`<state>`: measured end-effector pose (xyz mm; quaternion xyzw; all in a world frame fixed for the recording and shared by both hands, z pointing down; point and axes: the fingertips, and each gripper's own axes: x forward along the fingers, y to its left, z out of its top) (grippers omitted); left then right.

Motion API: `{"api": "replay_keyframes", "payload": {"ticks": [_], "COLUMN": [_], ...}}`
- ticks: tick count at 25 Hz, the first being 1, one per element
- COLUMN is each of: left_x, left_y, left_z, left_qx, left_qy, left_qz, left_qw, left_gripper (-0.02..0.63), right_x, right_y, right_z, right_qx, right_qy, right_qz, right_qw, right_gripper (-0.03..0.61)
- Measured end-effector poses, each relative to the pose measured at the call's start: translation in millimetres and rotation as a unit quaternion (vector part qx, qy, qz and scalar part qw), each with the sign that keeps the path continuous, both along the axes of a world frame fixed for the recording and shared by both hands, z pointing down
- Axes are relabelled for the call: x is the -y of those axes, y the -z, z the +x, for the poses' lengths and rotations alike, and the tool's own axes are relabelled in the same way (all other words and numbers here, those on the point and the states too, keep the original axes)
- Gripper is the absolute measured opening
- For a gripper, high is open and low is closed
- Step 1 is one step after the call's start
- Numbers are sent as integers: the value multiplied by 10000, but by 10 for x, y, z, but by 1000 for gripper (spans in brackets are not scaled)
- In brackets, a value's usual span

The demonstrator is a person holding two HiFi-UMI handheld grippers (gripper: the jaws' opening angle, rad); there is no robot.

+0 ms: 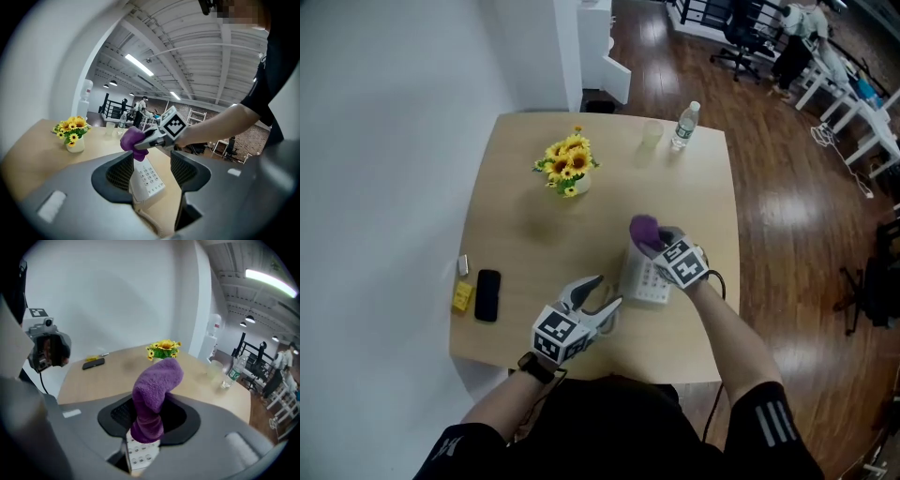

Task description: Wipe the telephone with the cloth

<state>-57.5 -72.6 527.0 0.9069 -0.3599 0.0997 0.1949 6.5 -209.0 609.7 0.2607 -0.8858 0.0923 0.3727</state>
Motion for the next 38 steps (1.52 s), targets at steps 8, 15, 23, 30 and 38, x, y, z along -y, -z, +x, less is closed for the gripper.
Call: {"api": "replay_keyframes", "payload": {"ticks": [8, 15, 23, 30, 38], "left_x": [-14, 25, 164, 128, 75], "left_y": [-114, -158, -145, -206, -228], "left_z": [-280, -437, -333, -230, -157], "left_qx": [157, 157, 158, 177, 231], "left_qy": [380, 537, 455, 357, 325], "left_qz": [-210, -226, -181, -259, -324], "left_qw": [9989, 9982, 9987, 9989, 9987], "left_gripper": [242, 242, 242, 242, 242], "right_x": [463, 267, -364, -987, -1601], "right_y": [-594, -732, -753, -952, -1213], "right_z": [-36, -91, -192, -223, -213], "right_qx": [-1123, -1043, -1455, -1674, -2149], "right_qy": [276, 326, 1322, 1981, 2617], "right_qz": [-160, -168, 433, 674, 517], "right_qw": [9932, 9939, 9795, 9634, 9395], "right_gripper": [132, 129, 128, 129, 129]}}
